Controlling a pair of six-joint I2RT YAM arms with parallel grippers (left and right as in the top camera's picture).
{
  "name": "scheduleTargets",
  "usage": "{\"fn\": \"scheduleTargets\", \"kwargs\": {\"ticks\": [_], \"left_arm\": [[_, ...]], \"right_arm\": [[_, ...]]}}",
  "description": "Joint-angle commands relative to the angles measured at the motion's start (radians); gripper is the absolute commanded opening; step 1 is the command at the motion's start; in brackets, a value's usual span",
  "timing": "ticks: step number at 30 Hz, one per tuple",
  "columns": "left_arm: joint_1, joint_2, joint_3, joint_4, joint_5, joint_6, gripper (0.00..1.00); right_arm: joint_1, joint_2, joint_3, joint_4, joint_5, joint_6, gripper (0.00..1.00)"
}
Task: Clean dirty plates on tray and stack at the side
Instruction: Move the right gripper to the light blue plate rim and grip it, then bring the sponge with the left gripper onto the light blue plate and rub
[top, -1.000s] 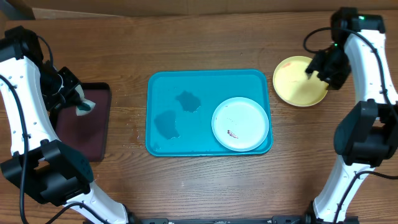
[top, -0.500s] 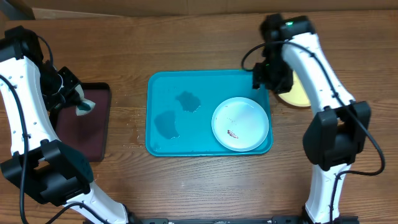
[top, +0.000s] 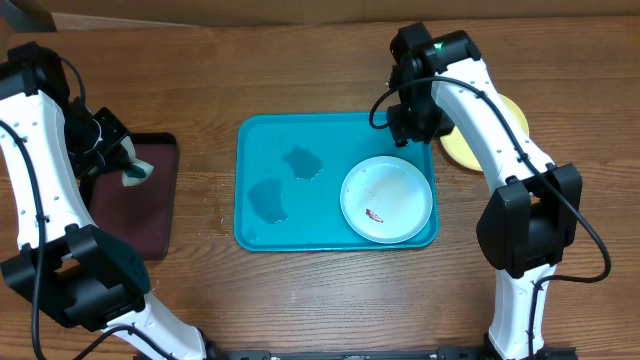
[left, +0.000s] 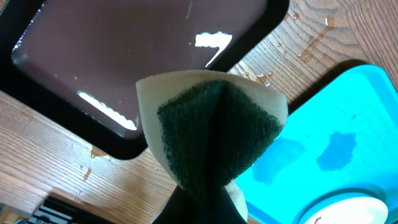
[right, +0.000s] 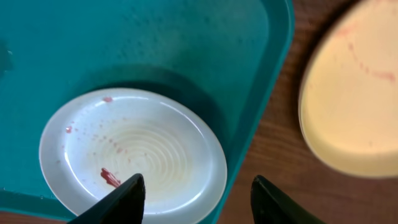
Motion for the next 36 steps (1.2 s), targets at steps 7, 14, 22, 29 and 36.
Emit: {"fn": "scheduleTargets", "kwargs": {"ticks": [7, 14, 22, 29, 36], "left_arm": [[-0.008, -0.022, -0.003, -0.001, 0.006, 0.023, 0.04], [-0.008, -0.022, -0.003, 0.006, 0.005, 0.027, 0.05], [-0.008, -0.022, -0.003, 0.019, 0.005, 0.027, 0.04], [-0.008, -0.022, -0.003, 0.022, 0.003, 0.027, 0.05], [-0.008, -0.022, -0.003, 0.026, 0.003, 0.031, 0.04]], "right_arm": [[-0.009, 0.002, -0.004, -0.033, -0.074, -0.352, 0.69], [-0.057, 0.002, -0.020, -0.031, -0.188, -0.464, 0.75], [-0.066, 0.002, -0.195, 0.104, -0.198, -0.517, 0.75], [-0.059, 0.002, -0.291, 0.232, -0.159, -0.516, 0.75], [-0.061, 0.002, -0.381, 0.310, -0.155, -0.512, 0.75]]}}
